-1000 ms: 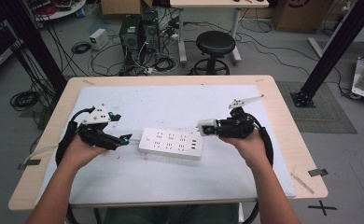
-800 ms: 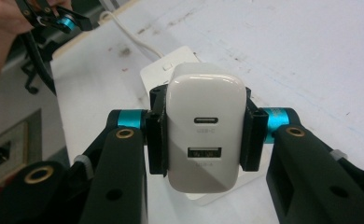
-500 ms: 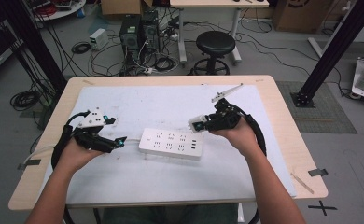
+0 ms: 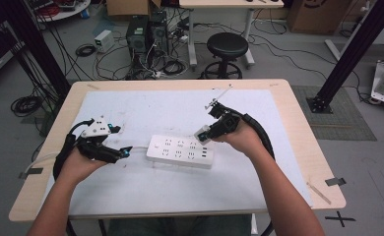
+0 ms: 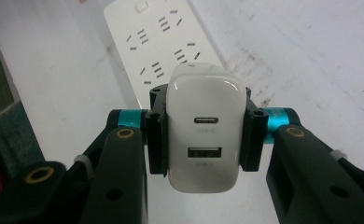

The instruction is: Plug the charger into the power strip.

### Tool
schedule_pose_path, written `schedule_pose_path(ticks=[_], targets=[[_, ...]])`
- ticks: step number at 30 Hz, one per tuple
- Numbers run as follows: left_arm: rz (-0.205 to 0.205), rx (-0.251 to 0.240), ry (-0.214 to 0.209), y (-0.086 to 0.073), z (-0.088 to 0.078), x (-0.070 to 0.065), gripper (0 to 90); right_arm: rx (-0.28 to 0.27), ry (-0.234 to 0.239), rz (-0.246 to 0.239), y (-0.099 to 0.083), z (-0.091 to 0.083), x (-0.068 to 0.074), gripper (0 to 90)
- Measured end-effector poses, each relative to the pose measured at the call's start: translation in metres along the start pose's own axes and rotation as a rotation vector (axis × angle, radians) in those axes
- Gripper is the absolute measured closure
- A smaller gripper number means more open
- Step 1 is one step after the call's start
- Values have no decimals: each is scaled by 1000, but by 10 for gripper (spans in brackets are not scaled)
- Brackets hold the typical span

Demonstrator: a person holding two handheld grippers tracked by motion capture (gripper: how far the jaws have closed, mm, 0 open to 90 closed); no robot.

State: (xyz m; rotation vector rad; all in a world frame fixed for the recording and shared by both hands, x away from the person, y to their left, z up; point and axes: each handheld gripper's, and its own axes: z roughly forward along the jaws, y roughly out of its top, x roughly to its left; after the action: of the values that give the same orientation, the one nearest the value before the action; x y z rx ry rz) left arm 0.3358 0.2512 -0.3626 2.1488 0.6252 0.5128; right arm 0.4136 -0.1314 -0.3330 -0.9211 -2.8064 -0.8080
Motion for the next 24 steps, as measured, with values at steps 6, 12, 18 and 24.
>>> schedule_pose_path(ticks=[6,12,18,24], targets=[[3,-1,-2,-1,-1,-1,187,130,-20,-59,18,11,7,636],[1,3,-5,-5,-2,-2,187,239,-22,-143,35,29,7,636],[-9,-12,-13,-8,-5,-3,187,267,-24,-171,39,34,7,636],[-11,-18,-16,-11,-4,-2,187,332,-55,-270,47,48,8,636]])
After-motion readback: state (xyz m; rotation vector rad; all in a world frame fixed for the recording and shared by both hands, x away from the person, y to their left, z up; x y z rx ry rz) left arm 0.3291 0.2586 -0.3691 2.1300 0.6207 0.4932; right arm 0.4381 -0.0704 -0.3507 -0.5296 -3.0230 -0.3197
